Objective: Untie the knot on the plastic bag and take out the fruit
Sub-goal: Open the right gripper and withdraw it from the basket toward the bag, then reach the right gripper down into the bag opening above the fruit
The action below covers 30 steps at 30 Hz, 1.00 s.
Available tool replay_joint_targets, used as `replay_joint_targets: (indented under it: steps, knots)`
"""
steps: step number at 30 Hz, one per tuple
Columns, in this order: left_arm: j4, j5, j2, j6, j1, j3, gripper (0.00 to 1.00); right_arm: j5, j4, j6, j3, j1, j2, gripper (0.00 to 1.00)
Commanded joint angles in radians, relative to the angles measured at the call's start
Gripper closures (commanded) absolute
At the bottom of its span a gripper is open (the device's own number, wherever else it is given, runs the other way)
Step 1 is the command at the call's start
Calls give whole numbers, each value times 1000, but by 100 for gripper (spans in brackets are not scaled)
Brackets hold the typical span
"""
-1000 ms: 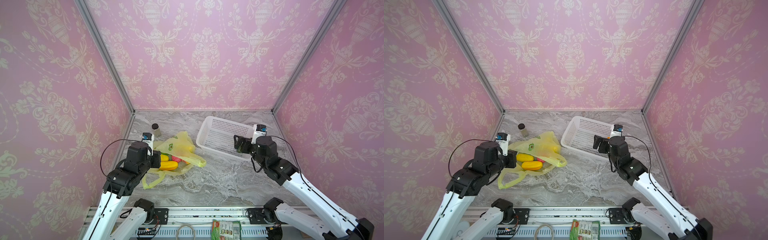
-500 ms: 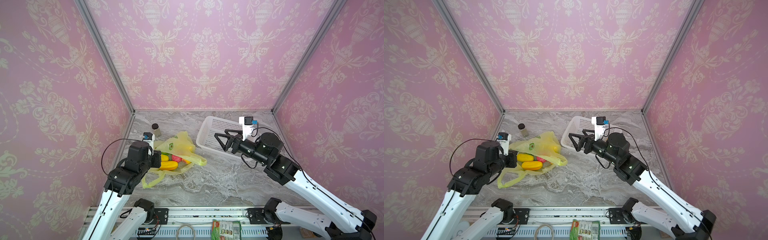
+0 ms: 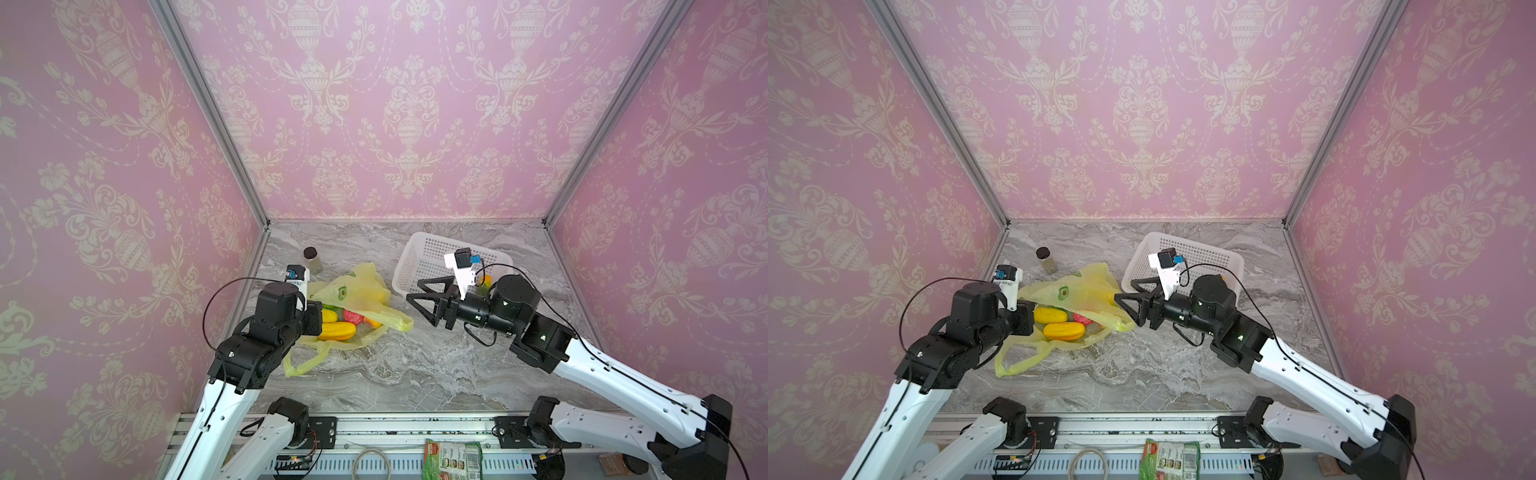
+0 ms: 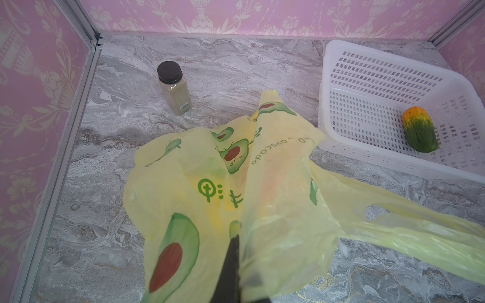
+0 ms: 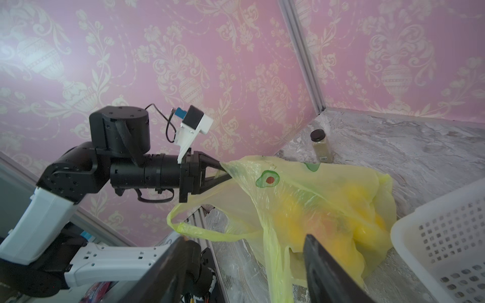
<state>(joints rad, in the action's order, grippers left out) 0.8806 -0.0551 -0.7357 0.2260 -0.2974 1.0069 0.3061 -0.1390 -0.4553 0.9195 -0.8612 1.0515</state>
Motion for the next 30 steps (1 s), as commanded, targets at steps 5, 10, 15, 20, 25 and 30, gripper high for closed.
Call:
replay_joint_targets:
  steps: [5,10,15,20,25,30]
  knots:
    - [4,14,-7,5,4,-9,100,126,1,278,31,-142,112,50]
    - [2,11,2,6,3,-9,100,33,90,393,88,-212,245,57]
    - [3,16,-4,5,4,-9,100,-35,141,420,161,-220,399,63]
    - [3,18,5,5,3,-9,100,-105,222,423,279,-223,554,71]
    - [2,20,0,5,3,-9,100,-148,252,432,357,-226,672,77]
    - [3,19,-4,5,4,-9,100,-223,324,447,422,-233,737,85]
